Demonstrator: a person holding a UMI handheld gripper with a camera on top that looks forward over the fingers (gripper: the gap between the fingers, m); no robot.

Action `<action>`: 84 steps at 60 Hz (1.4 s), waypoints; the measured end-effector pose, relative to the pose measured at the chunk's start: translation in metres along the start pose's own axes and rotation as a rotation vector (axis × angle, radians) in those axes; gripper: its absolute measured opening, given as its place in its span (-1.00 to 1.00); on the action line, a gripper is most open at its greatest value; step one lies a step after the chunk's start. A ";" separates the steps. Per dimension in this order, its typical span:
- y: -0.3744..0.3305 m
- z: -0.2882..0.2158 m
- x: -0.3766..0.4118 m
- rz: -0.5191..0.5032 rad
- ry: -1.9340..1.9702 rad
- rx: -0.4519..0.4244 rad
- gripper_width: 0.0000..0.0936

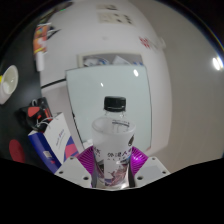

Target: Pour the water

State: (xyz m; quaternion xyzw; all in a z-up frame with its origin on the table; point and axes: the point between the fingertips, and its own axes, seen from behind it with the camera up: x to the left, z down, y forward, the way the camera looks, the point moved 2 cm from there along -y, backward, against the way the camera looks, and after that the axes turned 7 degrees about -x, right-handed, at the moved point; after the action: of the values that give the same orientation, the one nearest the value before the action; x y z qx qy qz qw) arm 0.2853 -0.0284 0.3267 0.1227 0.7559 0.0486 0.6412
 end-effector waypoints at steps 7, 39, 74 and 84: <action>0.005 -0.063 0.040 -0.076 -0.286 -0.135 -0.11; -0.007 -0.120 0.172 -0.285 -0.760 -0.333 -0.10; -0.012 -0.055 0.038 -0.321 1.100 0.031 -0.12; -0.025 -0.011 0.111 -0.380 1.260 0.133 -0.12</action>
State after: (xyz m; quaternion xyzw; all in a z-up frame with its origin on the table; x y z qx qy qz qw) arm 0.2556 -0.0238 0.2169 -0.0254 0.9964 -0.0497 0.0645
